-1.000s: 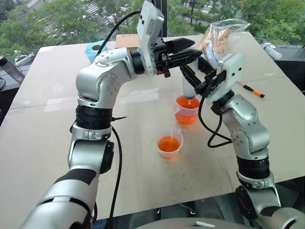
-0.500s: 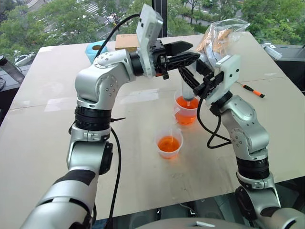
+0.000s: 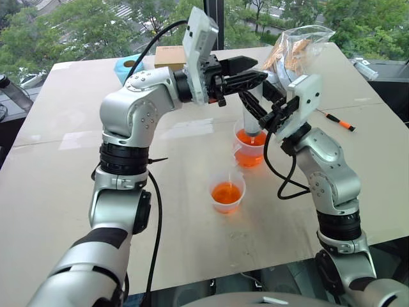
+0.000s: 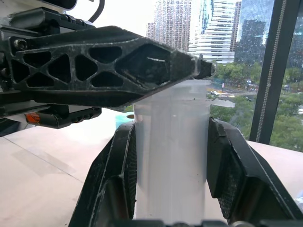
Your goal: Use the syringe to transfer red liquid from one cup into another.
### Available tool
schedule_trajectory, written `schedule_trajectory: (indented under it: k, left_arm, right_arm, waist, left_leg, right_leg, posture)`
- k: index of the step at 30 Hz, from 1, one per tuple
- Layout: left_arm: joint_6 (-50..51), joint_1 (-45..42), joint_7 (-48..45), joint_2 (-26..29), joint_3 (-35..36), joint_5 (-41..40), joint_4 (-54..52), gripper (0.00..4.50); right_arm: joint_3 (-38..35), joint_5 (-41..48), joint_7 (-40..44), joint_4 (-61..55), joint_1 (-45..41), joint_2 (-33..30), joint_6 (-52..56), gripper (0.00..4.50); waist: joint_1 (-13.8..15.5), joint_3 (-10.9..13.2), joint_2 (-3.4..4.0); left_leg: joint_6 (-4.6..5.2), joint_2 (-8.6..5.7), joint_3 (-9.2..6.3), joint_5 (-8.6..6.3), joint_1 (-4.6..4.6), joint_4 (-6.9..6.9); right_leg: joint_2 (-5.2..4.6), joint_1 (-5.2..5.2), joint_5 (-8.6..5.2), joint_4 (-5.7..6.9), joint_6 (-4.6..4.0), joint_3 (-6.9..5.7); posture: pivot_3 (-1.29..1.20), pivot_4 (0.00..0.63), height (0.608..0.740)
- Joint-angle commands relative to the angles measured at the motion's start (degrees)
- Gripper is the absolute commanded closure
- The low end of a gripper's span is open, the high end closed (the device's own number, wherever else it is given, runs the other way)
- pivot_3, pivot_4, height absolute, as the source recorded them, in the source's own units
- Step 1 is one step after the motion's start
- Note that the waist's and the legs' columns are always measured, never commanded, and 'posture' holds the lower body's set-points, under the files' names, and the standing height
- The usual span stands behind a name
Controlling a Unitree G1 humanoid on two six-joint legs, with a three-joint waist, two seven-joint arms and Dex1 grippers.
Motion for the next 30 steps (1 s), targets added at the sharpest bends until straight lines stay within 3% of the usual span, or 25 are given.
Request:
schedule_trajectory:
  k: [1, 2, 16, 19, 30]
  left_arm:
    - [-1.5, -1.9, 2.3, 0.6, 2.3, 0.3, -2.7, 0.41]
    - [-1.9, -2.1, 3.3, 0.4, 2.3, 1.1, -2.3, 0.06]
    - [7.3, -3.2, 5.7, 0.3, 4.3, -3.8, -1.2, 0.06]
    - [7.9, -2.8, 5.4, 0.7, 3.9, -4.0, -1.8, 1.32]
    - [8.3, 0.9, 2.9, 2.5, 0.9, -3.5, -5.1, 1.32]
  right_arm:
    - [0.4, 1.2, 0.6, -0.9, 0.1, 0.0, 0.2, 3.01]
    - [0.4, 1.3, 0.6, -1.0, 0.1, 0.0, 0.3, 3.01]
    - [0.3, 1.4, 0.4, -0.4, -0.3, -0.3, 0.0, 3.01]
    - [0.3, 1.3, 0.3, -0.2, -0.4, -0.4, -0.3, 3.01]
    - [-0.6, 0.7, -0.3, 0.8, -0.8, -0.7, -1.4, 3.01]
  waist:
    - [0.0, 0.0, 0.00]
    - [0.0, 0.0, 0.00]
    - [0.1, 0.0, 0.00]
    - [0.1, 0.0, 0.00]
    - [0.1, 0.0, 0.00]
  left_leg:
    - [0.00, 0.00, 0.00, 0.00, 0.00, 0.00]
    - [0.00, 0.00, 0.00, 0.00, 0.00, 0.00]
    - [0.00, 0.00, -0.01, 0.00, 0.00, 0.01]
    - [0.00, 0.00, -0.01, 0.00, 0.00, 0.01]
    - [0.00, 0.00, -0.01, 0.00, 0.00, 0.01]
  right_leg:
    - [0.00, 0.00, 0.00, 0.00, 0.00, 0.00]
    - [0.00, 0.00, 0.00, 0.00, 0.00, 0.00]
    - [0.00, 0.01, 0.00, 0.00, 0.00, -0.01]
    - [0.00, 0.01, 0.00, 0.00, 0.00, -0.01]
    - [0.00, 0.01, 0.00, 0.00, 0.00, -0.01]
  posture:
    - [0.00, 0.150, 0.740]
    - [0.00, 0.150, 0.740]
    - [0.00, 0.150, 0.740]
    - [0.00, 0.150, 0.740]
    - [0.00, 0.150, 0.740]
